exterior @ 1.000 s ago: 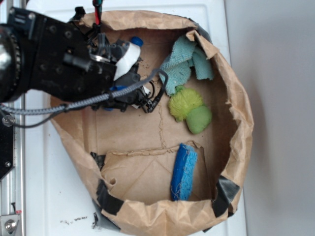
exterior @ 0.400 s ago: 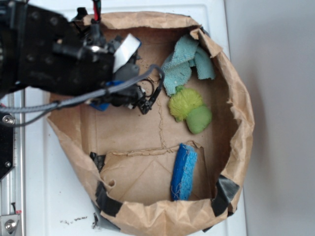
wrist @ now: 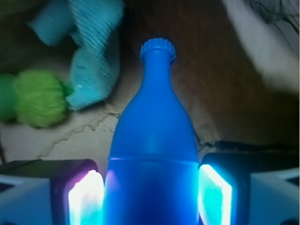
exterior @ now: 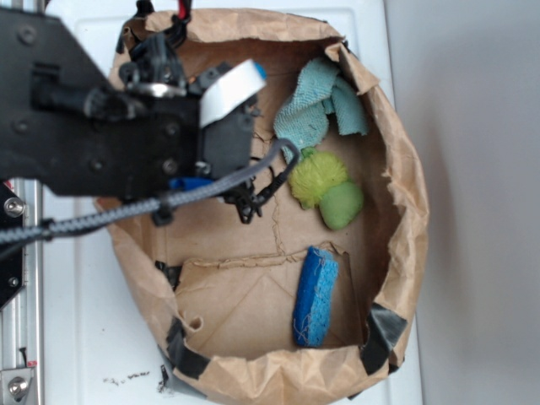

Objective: Grab the blue bottle.

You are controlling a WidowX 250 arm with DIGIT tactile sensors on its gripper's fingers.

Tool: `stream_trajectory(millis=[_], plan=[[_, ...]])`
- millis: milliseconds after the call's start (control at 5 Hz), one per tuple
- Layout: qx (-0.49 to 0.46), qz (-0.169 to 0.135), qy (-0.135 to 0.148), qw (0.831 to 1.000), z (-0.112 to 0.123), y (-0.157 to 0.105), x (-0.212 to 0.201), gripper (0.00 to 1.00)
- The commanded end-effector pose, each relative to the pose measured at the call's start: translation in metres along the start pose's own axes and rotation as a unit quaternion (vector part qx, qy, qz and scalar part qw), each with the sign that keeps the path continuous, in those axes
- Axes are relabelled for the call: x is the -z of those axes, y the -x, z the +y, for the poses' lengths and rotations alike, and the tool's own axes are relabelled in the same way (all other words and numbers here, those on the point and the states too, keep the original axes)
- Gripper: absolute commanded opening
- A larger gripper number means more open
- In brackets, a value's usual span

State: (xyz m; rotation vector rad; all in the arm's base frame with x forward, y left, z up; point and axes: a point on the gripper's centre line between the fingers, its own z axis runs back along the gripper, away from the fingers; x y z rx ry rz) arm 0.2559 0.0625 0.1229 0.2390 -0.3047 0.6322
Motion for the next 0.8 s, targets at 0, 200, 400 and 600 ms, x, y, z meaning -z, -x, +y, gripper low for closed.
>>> stream_trajectory(millis=[0, 200, 400, 600], plan=[[0.083, -0.009, 0.032, 0.996, -0.003, -0.02, -0.067, 0.0], [0.097, 0.01, 0.041, 0.994, -0.001, -0.029, -0.09, 0.0], [0.081, 0.026, 0.057, 0.995, 0.002, -0.039, -0.106, 0.0], [0.066, -0.019, 0.044, 0.997, -0.001, -0.04, -0.106, 0.0]])
